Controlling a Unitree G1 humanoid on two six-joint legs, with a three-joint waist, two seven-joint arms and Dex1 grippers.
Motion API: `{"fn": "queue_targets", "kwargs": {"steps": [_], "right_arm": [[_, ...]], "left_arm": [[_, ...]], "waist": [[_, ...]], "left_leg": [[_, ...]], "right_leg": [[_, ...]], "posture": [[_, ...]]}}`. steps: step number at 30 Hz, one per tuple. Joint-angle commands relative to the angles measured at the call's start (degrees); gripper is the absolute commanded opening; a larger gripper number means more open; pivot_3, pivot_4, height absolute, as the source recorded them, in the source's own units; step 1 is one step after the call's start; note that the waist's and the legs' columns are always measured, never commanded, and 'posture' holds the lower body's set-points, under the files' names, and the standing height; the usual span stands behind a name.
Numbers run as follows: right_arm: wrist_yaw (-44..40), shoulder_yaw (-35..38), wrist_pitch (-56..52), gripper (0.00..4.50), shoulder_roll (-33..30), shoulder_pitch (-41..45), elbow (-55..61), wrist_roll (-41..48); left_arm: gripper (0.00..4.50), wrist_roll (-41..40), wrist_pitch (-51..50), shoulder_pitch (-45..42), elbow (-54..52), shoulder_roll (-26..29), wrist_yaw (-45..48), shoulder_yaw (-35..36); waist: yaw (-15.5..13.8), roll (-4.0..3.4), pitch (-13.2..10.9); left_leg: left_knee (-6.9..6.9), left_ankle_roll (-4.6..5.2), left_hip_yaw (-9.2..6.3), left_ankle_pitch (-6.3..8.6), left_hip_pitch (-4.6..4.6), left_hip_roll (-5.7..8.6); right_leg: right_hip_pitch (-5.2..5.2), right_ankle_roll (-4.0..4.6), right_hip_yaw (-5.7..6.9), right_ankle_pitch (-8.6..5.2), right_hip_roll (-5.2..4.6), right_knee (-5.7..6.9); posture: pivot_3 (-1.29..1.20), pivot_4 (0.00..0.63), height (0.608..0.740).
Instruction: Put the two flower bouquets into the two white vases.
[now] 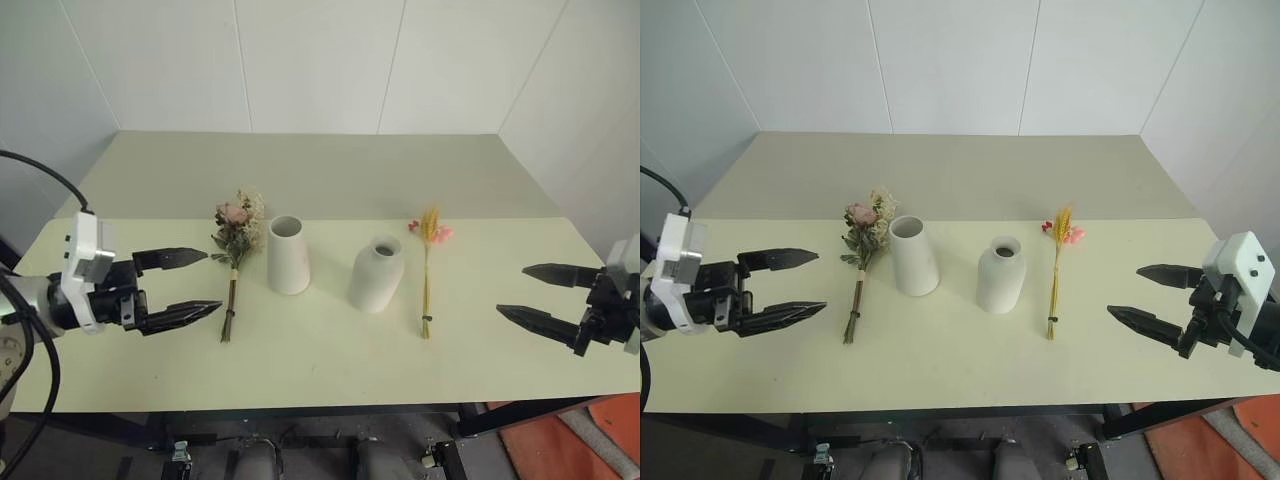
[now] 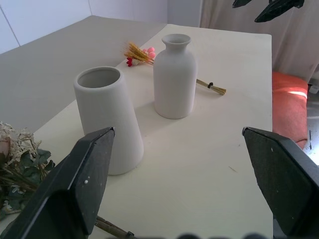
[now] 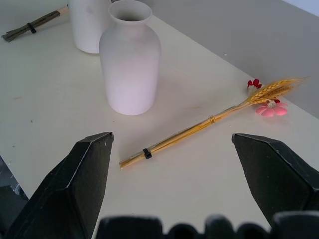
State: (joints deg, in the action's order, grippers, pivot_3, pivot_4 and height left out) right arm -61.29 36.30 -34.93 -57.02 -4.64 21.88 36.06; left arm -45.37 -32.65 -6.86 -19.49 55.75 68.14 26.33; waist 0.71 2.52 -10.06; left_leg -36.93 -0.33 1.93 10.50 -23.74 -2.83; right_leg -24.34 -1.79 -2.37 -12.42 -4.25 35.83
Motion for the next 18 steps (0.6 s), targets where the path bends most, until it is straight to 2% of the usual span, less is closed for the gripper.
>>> {"fn": "queue_targets", "kwargs": {"steps": [1, 7, 9, 14, 18], "right_arm": [[-0.4, 1.1, 1.4, 4.50, -0.8, 0.6, 0.5, 0.3], [-0.6, 1.1, 1.4, 4.50, -0.9, 0.9, 0.4, 0.4], [-0.6, 1.0, 1.4, 4.50, -0.9, 1.1, 0.3, 0.4], [-0.6, 0.8, 1.1, 4.50, -0.9, 1.9, 0.5, 1.0], [-0.9, 0.8, 0.4, 4.50, -1.2, 4.2, 1.3, 3.0]], "left_arm": [[4.46, -0.6, 1.0, -0.9, -0.5, 0.5, 0.0, 1.4], [4.46, -0.3, 1.3, -1.2, -0.2, 0.6, 0.1, 1.1], [4.46, 1.8, 0.2, -1.7, -0.1, 1.4, -2.4, -0.3], [4.46, 16.6, -8.5, -9.1, 1.7, 5.1, -17.7, -14.6], [4.46, 19.7, -26.8, -23.4, 5.1, 2.3, -25.6, -26.2]], "waist": [[0.0, 0.00, 0.0], [0.0, 0.00, 0.0], [0.0, 0.00, 0.0], [-0.4, 0.00, 0.0], [-0.6, 0.04, 0.0]], "left_leg": [[0.00, 0.00, 0.00, 0.00, 0.00, 0.00], [0.00, 0.00, 0.00, 0.00, 0.00, 0.00], [0.00, 0.00, 0.00, 0.00, 0.00, 0.00], [0.00, 0.00, 0.00, 0.00, 0.07, 0.03], [0.00, 0.00, -0.02, 0.00, 0.00, 0.03]], "right_leg": [[0.00, 0.00, 0.00, 0.00, 0.00, 0.00], [0.00, 0.00, 0.00, 0.00, 0.00, 0.00], [0.00, 0.00, 0.00, 0.00, 0.00, 0.00], [0.07, -0.01, 0.00, 0.01, 0.00, 0.01], [0.03, -0.10, 0.00, 0.06, 0.03, 0.00]], "posture": [[0.00, 0.150, 0.740], [0.00, 0.150, 0.740], [0.00, 0.150, 0.740], [0.00, 0.150, 0.740], [0.00, 0.150, 0.740]]}}
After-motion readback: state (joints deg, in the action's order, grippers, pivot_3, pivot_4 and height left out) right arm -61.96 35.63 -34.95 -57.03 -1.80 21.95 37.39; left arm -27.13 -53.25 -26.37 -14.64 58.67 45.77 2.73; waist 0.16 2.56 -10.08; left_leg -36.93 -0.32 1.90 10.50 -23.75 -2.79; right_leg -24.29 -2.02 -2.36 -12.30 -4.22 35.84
